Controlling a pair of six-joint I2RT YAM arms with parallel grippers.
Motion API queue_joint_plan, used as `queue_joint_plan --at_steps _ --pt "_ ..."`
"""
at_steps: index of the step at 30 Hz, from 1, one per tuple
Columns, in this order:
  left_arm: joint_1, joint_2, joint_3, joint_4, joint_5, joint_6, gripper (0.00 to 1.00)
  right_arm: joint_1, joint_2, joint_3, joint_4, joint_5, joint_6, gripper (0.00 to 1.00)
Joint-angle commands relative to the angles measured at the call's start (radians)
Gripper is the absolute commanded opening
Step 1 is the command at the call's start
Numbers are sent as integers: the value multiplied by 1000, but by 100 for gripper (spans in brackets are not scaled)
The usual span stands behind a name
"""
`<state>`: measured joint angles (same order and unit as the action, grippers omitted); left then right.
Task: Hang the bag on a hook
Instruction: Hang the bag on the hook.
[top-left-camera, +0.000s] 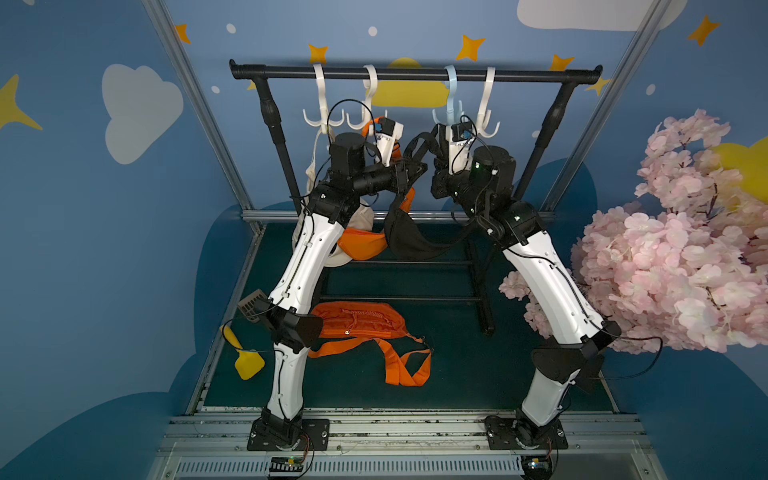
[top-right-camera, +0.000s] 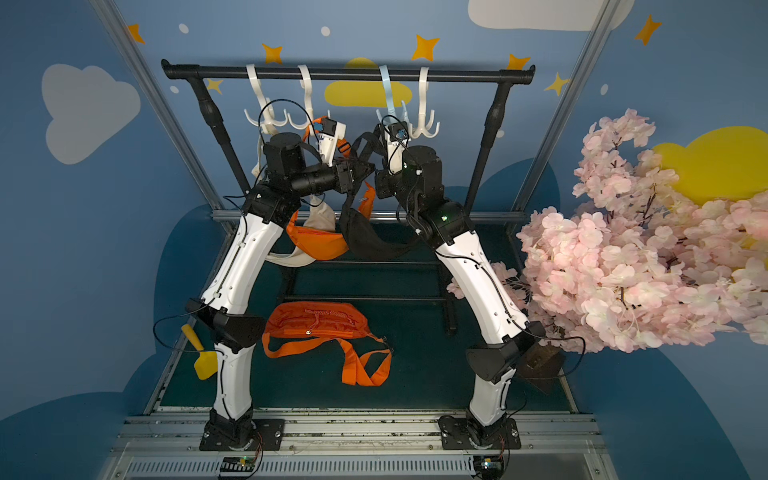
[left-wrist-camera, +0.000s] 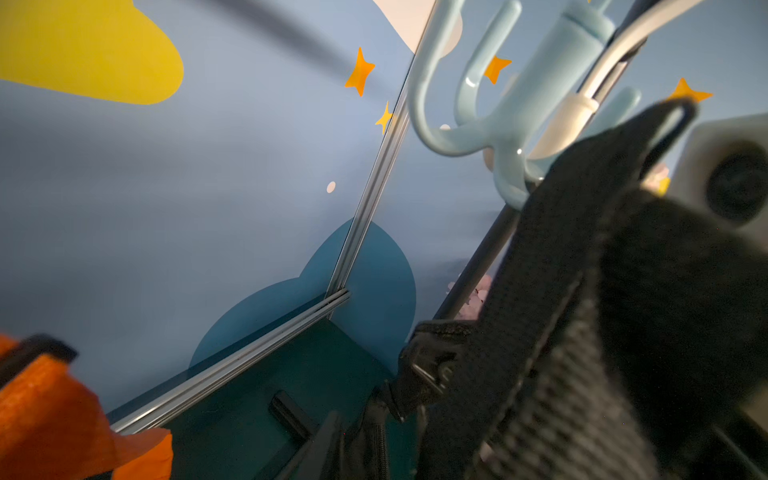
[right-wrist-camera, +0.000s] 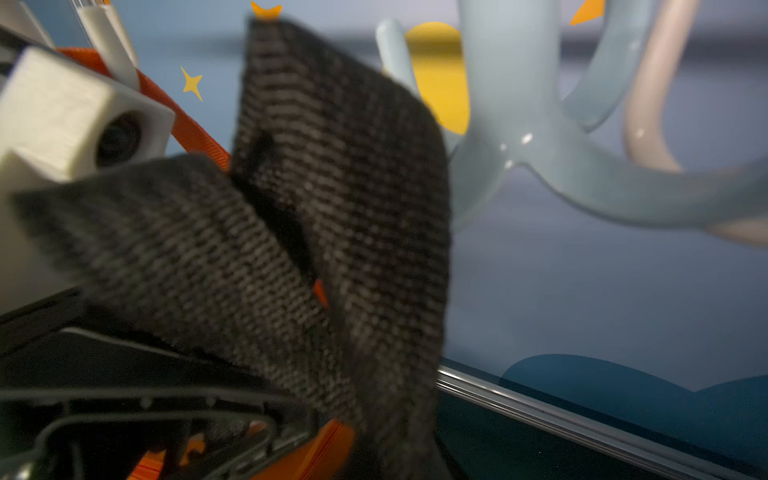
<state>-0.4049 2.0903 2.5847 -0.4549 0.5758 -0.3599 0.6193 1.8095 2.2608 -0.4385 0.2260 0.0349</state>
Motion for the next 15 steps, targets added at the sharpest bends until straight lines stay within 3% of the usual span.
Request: queue_joint_plan --at_steps 1,4,7,15 --pt "-5 -65 -51 52 44 47 40 -5 -42 -20 18 -6 19 0" --pt "-7 -107 -124 95 55 70 49 -8 -53 -39 21 -13 20 1" --pt "-6 -161 -213 152 52 89 60 -12 -76 -77 44 -26 23 17" --pt "-8 -346 -564 419 13 129 79 -14 -162 -232 129 -65 23 43"
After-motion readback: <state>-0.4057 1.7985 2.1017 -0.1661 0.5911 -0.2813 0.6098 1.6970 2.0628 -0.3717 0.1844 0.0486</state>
